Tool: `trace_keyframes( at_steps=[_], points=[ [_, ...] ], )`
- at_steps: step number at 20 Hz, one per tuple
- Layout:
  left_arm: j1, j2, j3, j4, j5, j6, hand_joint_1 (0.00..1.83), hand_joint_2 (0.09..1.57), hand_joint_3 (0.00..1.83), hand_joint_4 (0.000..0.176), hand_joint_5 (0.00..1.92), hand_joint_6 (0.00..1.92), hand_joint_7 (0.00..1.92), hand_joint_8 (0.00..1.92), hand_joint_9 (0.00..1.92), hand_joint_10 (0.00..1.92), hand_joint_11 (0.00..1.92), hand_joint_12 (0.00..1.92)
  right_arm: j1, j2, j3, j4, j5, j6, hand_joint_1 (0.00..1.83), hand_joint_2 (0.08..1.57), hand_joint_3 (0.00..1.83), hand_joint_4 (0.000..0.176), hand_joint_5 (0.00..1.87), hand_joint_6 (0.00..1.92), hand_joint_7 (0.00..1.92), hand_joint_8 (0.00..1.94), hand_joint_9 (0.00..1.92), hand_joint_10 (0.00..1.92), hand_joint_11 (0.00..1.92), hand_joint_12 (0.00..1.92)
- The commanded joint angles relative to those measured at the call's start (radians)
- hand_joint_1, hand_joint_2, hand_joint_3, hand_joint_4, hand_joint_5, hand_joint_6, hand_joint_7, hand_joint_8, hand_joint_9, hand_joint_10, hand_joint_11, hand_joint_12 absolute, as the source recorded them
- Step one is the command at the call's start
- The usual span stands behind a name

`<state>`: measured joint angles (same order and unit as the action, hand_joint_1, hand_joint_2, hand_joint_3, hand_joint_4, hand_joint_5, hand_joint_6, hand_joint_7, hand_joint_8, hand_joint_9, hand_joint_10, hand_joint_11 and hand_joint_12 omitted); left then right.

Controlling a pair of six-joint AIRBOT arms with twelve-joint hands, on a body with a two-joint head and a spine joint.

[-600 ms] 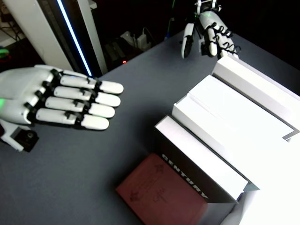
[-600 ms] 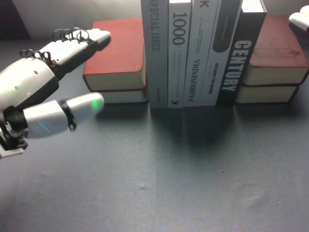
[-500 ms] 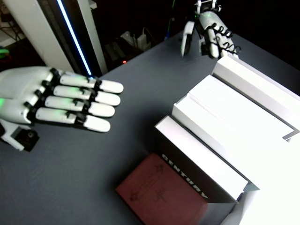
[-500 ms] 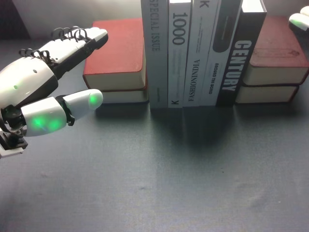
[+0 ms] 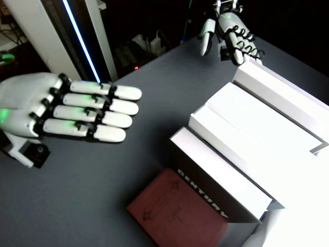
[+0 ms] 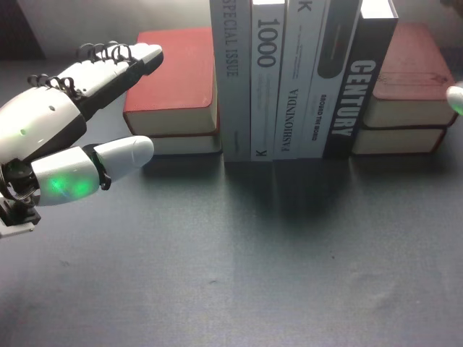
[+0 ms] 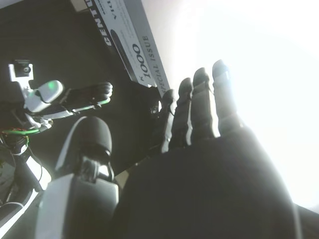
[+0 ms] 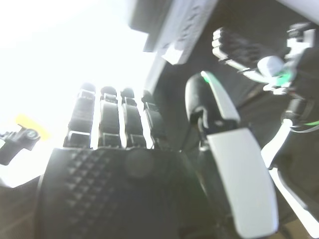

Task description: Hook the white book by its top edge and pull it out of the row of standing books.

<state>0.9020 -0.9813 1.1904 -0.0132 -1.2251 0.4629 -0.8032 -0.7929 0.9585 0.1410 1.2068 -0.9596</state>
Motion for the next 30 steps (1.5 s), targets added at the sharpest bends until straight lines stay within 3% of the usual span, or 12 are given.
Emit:
trace_keyframes(
  at_steps=[1, 7, 11, 13, 17, 18, 19, 21, 24, 26, 29, 30],
  points=[
    [-0.005, 0.001, 0.005, -0.022, -0.121, -0.006, 0.05, 1.43, 0.0, 0.0, 0.0, 0.0, 0.0, 0.0, 0.0, 0.0, 0.0, 0.0, 0.028, -0.009, 0.014, 0.004, 0.08, 0.001, 0.38, 1.47, 0.02, 0.0, 0.0, 0.0, 0.0, 0.0, 0.0, 0.0, 0.0, 0.0],
    [0.007, -0.01, 0.01, -0.038, -0.13, -0.007, 0.19, 1.42, 0.0, 0.025, 0.0, 0.0, 0.0, 0.0, 0.0, 0.0, 0.0, 0.0, 0.189, -0.11, 0.122, 0.015, -0.052, 0.001, 0.25, 1.49, 0.01, 0.0, 0.13, 0.04, 0.0, 0.0, 0.0, 0.0, 0.0, 0.0],
    [0.009, -0.019, 0.018, -0.039, -0.129, -0.014, 0.19, 1.42, 0.0, 0.021, 0.0, 0.0, 0.0, 0.0, 0.0, 0.0, 0.0, 0.0, 0.25, -0.161, 0.179, 0.016, -0.131, 0.001, 0.14, 1.46, 0.0, 0.036, 0.21, 0.05, 0.0, 0.0, 0.0, 0.0, 0.0, 0.0],
    [0.01, -0.027, 0.024, -0.039, -0.127, -0.021, 0.24, 1.41, 0.0, 0.019, 0.0, 0.0, 0.0, 0.0, 0.0, 0.0, 0.0, 0.0, 0.264, -0.173, 0.192, 0.016, -0.15, 0.001, 0.11, 1.46, 0.0, 0.02, 0.2, 0.04, 0.0, 0.0, 0.0, 0.0, 0.0, 0.0],
    [0.011, -0.04, 0.037, -0.039, -0.124, -0.027, 0.3, 1.41, 0.0, 0.0, 0.0, 0.0, 0.0, 0.0, 0.0, 0.0, 0.0, 0.0, 0.267, -0.193, 0.21, 0.015, -0.163, 0.001, 0.08, 1.46, 0.0, 0.019, 0.22, 0.03, 0.0, 0.0, 0.0, 0.0, 0.0, 0.0],
    [0.012, -0.04, 0.037, -0.039, -0.124, -0.027, 0.32, 1.41, 0.0, 0.0, 0.0, 0.0, 0.0, 0.0, 0.0, 0.0, 0.0, 0.0, 0.268, -0.195, 0.212, 0.014, -0.167, 0.001, 0.08, 1.45, 0.0, 0.029, 0.25, 0.04, 0.0, 0.0, 0.0, 0.0, 0.0, 0.0],
    [0.012, -0.04, 0.037, -0.039, -0.125, -0.027, 0.31, 1.41, 0.0, 0.0, 0.0, 0.0, 0.0, 0.0, 0.0, 0.0, 0.0, 0.0, 0.268, -0.196, 0.211, 0.014, -0.168, 0.001, 0.07, 1.45, 0.0, 0.066, 0.34, 0.08, 0.0, 0.0, 0.0, 0.0, 0.0, 0.0],
    [0.019, -0.04, 0.037, -0.046, -0.133, -0.028, 0.31, 1.41, 0.0, 0.001, 0.0, 0.0, 0.0, 0.0, 0.0, 0.0, 0.0, 0.0, 0.268, -0.196, 0.208, 0.013, -0.17, 0.001, 0.08, 1.44, 0.0, 0.0, 0.44, 0.11, 0.0, 0.0, 0.0, 0.0, 0.0, 0.0],
    [0.031, -0.039, 0.033, -0.057, -0.143, -0.03, 0.27, 1.41, 0.0, 0.003, 0.0, 0.0, 0.0, 0.0, 0.0, 0.0, 0.0, 0.0, 0.268, -0.191, 0.2, 0.008, -0.169, 0.001, 0.21, 1.45, 0.0, 0.0, 0.54, 0.1, 0.03, 0.0, 0.0, 0.0, 0.0, 0.0],
    [0.033, -0.037, 0.032, -0.061, -0.147, -0.03, 0.23, 1.41, 0.0, 0.009, 0.0, 0.0, 0.0, 0.0, 0.0, 0.0, 0.0, 0.0, 0.268, -0.184, 0.194, 0.003, -0.16, 0.001, 0.23, 1.47, 0.01, 0.0, 0.39, 0.03, 0.01, 0.0, 0.0, 0.0, 0.0, 0.0],
    [0.033, -0.037, 0.032, -0.061, -0.148, -0.03, 0.27, 1.4, 0.0, 0.002, 0.0, 0.0, 0.0, 0.0, 0.0, 0.0, 0.0, 0.0, 0.269, -0.181, 0.189, -0.007, -0.151, 0.001, 0.17, 1.48, 0.01, 0.026, 0.27, 0.0, 0.0, 0.0, 0.0, 0.0, 0.0, 0.0],
    [0.033, -0.037, 0.032, -0.062, -0.148, -0.03, 0.29, 1.41, 0.0, 0.0, 0.0, 0.0, 0.0, 0.0, 0.0, 0.0, 0.0, 0.0, 0.272, -0.18, 0.188, -0.011, -0.15, 0.001, 0.13, 1.48, 0.01, 0.066, 0.2, 0.0, 0.0, 0.0, 0.0, 0.0, 0.0, 0.0]
  ],
)
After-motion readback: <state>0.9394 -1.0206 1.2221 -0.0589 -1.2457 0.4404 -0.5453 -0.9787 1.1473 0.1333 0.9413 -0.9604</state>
